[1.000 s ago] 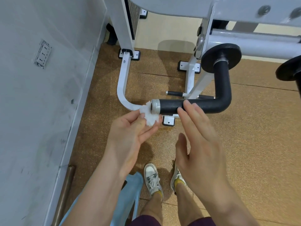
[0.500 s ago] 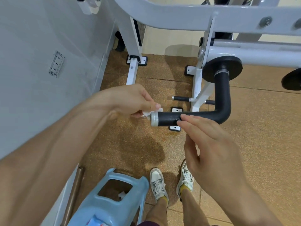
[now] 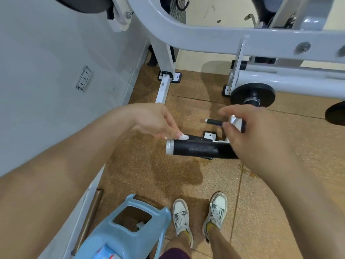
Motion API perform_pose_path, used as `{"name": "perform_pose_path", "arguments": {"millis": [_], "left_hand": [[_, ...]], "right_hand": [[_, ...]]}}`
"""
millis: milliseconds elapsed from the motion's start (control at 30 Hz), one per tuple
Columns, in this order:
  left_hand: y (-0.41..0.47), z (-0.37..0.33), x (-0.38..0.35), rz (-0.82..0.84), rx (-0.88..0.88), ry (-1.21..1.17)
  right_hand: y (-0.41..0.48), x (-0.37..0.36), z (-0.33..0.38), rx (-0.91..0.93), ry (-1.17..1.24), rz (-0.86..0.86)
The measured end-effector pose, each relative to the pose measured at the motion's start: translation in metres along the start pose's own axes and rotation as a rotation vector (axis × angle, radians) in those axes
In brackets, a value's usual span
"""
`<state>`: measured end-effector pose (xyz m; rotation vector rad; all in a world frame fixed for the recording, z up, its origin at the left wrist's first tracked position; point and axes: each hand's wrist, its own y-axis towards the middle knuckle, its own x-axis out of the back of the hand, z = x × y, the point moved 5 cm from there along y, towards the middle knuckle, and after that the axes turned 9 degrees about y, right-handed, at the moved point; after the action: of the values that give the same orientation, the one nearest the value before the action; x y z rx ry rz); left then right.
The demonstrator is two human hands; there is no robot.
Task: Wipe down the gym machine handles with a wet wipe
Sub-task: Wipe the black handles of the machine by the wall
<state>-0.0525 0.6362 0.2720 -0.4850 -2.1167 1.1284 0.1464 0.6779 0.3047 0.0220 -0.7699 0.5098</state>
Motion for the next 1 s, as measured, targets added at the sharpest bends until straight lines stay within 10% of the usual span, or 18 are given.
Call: {"name": "perform_pose_path", "arguments": {"millis": [467, 733, 1000], "left_hand": [[0.029, -0.009, -0.022, 0.257, -0.09, -0.248], [0.038, -0.052, -0.023, 0.356, -0.254, 0.058], [0.051, -0.055, -0.035, 0.443, -0.271, 0.125]], "right_hand": [[-0.028, 0.001, -0.043, -0.276, 0.026, -0.134], [-0.027, -0.003, -0.046, -0.348, 0.036, -0.135], [-0.034, -0.003, -0.071, -0.515, 0.684, -0.167]]}}
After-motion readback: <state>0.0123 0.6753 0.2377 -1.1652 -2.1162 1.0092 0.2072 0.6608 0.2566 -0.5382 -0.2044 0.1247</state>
